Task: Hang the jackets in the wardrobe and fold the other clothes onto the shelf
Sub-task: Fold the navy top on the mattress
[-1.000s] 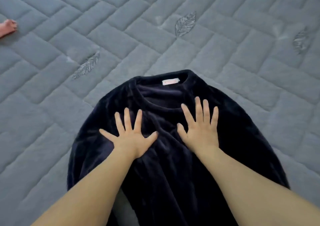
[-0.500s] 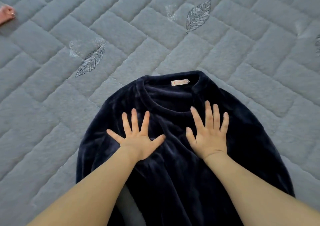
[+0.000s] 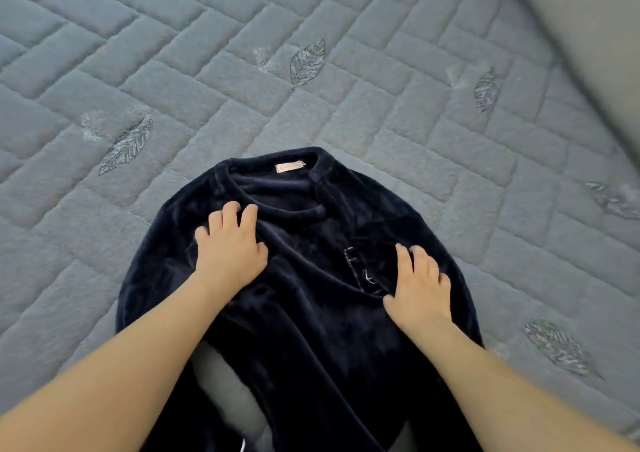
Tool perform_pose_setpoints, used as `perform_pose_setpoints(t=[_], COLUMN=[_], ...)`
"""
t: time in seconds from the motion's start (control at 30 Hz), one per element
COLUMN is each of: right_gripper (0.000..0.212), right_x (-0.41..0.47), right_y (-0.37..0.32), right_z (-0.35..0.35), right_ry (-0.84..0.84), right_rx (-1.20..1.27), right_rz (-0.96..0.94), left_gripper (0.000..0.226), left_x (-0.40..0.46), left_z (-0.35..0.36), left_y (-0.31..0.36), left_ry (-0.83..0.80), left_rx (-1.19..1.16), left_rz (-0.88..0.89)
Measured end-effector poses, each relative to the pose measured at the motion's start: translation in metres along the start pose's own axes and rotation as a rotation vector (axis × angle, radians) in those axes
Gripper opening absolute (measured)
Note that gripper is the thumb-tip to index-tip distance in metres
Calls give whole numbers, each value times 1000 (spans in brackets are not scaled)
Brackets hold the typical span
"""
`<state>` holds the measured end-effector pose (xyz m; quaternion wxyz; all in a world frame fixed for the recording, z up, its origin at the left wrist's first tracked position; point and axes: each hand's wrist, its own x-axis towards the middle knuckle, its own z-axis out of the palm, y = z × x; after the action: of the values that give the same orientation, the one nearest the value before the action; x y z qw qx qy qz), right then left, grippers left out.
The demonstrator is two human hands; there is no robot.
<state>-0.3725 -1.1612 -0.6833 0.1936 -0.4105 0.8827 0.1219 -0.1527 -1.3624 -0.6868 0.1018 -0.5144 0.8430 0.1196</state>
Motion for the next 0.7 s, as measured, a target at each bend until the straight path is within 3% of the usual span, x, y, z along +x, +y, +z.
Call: perform_pose_setpoints(t=[0.03, 0.07, 0.17, 0.27, 0.33, 0.43, 0.5, 0.6, 0.7], right_gripper=[90, 83, 46, 11, 9, 20, 35, 65, 100], right_x=[1, 2, 10, 29, 61, 122, 150, 150, 124], right_y=[4, 13, 55, 113, 152, 201, 228, 254, 266], right_z=[-4, -7, -18, -42, -67, -109, -118, -92, -54], right_ry=[3, -10, -185, -427, -309, 161, 262, 27, -191], right_rx=[34, 77, 187, 328, 336, 378, 471, 556, 588], right_rz=[38, 78, 124, 117, 144, 194, 260, 423, 460], left_gripper=[67, 69, 77, 42, 17, 13, 30, 52, 57], left_x=[1, 3, 16, 41, 66, 109, 132, 141, 127], left_z=[-3, -6, -7, -8, -15, -33, -40, -33, -10], left_y=[18, 41, 122, 191, 229, 275, 296, 317, 344], left_ry=[100, 91, -146, -145, -64, 64, 74, -37, -166], left_rx=[-9, -39, -95, 4, -8, -94, -120, -66, 12], left_rz=[108, 212, 323, 299, 272, 140, -9, -70, 64])
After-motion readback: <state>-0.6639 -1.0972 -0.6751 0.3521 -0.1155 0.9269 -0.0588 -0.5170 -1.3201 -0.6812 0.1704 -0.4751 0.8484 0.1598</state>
